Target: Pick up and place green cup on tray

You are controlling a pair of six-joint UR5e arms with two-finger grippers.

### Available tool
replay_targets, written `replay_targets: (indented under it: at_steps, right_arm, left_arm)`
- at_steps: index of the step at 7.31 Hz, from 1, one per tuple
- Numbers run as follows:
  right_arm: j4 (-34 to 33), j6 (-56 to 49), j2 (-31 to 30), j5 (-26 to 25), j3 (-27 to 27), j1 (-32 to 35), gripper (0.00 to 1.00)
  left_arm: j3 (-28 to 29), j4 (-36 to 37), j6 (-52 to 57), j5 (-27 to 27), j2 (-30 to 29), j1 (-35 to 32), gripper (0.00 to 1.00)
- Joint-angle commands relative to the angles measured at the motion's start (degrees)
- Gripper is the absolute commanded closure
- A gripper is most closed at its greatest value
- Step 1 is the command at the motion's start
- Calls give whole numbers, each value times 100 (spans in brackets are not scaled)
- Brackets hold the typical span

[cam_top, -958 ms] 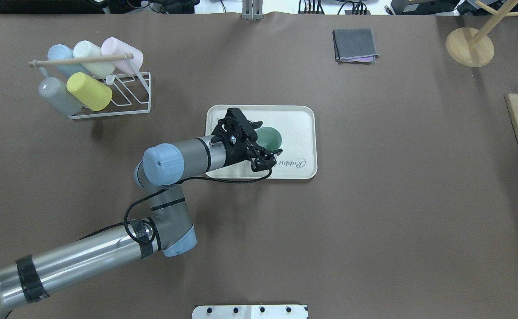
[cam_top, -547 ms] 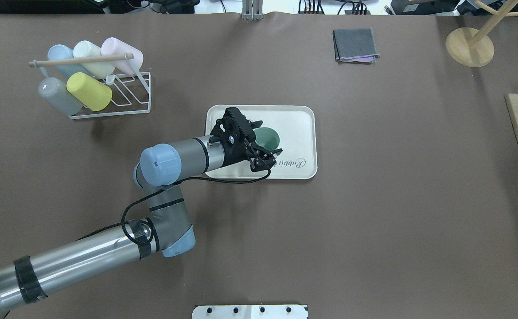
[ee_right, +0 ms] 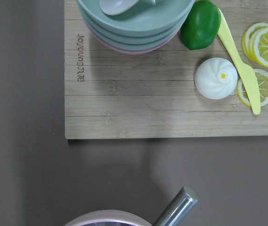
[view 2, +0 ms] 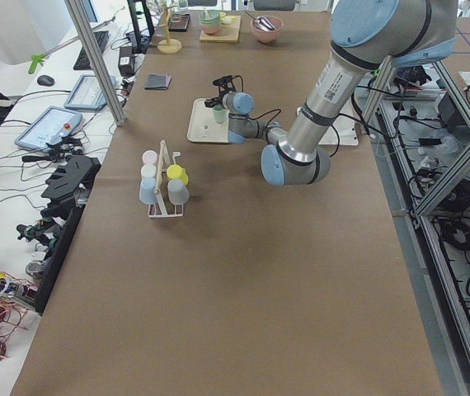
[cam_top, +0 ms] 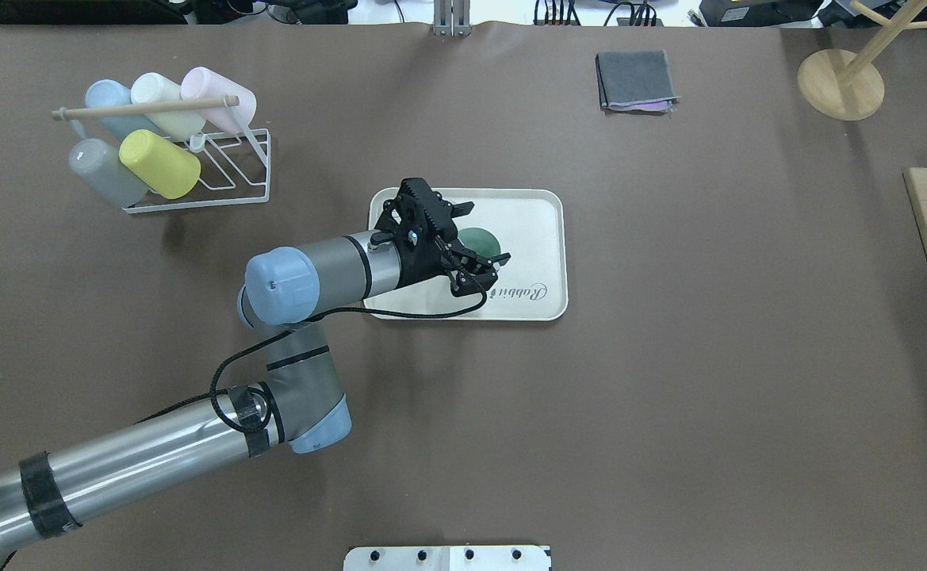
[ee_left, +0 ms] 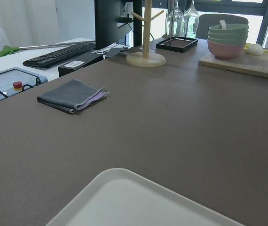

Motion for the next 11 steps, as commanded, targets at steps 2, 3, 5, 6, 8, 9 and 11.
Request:
replay_targets:
  at_steps: [2,3,5,6,8,9,11]
  right_arm:
    - [9,7,0,-9,9,0,0]
    - [9,16,0,-9,9,0,0]
    - [9,16,0,-9,9,0,0]
    - [9,16,0,-9,18,0,0]
    - [9,16,0,-17,26,0,0]
    - [9,16,0,-18,35,0,0]
    - [9,16,0,-18,35,0,0]
  left_arm:
    - [-116,126,-7,568,-326,-529,1]
    - [-203,467,-16,588,-475,-723,1]
    - [-317,1580,-42,597,-757,-1249,1]
    - [-579,2526,-60,562,-880,-1548,1]
    - [-1447,4669,-77,545,-846,-1883,1]
    - [-1930,5733,-77,423,-637,-2059,1]
    - [-1997,6155,-69,-1517,151,-3493,1]
